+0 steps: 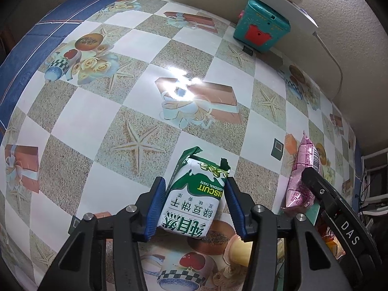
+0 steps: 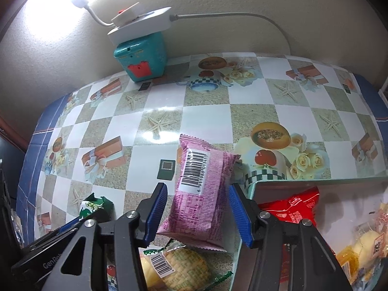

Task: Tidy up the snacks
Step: 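Grasp the green biscuit box with the left gripper while the right grasps the pink bag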

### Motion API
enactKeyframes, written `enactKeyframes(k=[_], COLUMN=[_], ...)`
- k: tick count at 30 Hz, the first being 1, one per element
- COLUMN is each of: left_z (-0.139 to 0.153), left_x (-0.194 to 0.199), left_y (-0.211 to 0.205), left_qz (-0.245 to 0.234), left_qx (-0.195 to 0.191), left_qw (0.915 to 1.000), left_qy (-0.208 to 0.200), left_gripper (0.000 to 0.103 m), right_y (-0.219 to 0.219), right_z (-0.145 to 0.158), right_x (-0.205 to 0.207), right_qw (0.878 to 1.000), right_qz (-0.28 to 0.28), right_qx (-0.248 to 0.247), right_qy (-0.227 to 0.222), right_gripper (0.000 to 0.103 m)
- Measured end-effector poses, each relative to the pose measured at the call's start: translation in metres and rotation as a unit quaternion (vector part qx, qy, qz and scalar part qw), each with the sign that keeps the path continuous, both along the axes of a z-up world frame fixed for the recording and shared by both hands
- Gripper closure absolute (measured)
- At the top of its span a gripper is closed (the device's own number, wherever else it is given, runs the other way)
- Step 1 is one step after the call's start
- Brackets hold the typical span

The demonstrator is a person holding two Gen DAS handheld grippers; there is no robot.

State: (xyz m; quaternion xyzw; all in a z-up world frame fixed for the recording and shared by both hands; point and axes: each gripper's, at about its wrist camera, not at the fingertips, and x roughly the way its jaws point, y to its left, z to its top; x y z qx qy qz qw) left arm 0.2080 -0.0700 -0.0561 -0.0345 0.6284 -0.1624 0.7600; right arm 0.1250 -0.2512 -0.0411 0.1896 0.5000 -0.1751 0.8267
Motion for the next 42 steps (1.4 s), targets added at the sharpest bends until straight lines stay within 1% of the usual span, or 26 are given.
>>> enactKeyframes(k=[8,11,13,22,31,35,42], left_z=[0.002,0.004,0.004,0.002,0.003,0.005,0.010], left_x=[-0.001,-0.002,-0.004,0.000,0.000,0.001,0.001], left_y=[0.006,0.007,0.008,0.004,0.010,0.014,0.017], left_qz=[0.011,0.011,0.011,0.014,0.029,0.033,0.038], left_qx=[-0.002,-0.001,0.000,-0.001,-0.006,-0.010,-0.016], left_qw=[0.9999,0.9999,0.9999,0.9999,0.9995,0.9994,0.9992], left_qy=[0.001,0.000,-0.001,0.001,0.002,0.002,-0.001], left_gripper=[0.052,0.052,0.052,0.052,0.054,0.055,0.056], right_y=[0.001,0.002,0.002,0.002,0.004,0.004,0.003], right_z=[-0.010,-0.011,-0.012,-0.012,-0.007,-0.001,0.002], right_x=[0.002,0.003,0.003,0.003,0.003,0.003,0.001], right_qw=[1.000,1.000,1.000,1.000,1.000,1.000,1.000], right_qz=[0.004,0.004,0.004,0.003,0.007,0.007,0.006], right_qx=[0.003,0.003,0.000,-0.015,-0.014,-0.013,-0.015], right_qy=[0.017,0.016,0.017,0.017,0.013,0.007,0.007], right_gripper=[0.046,0.047,0.051,0.058,0.059,0.059,0.059])
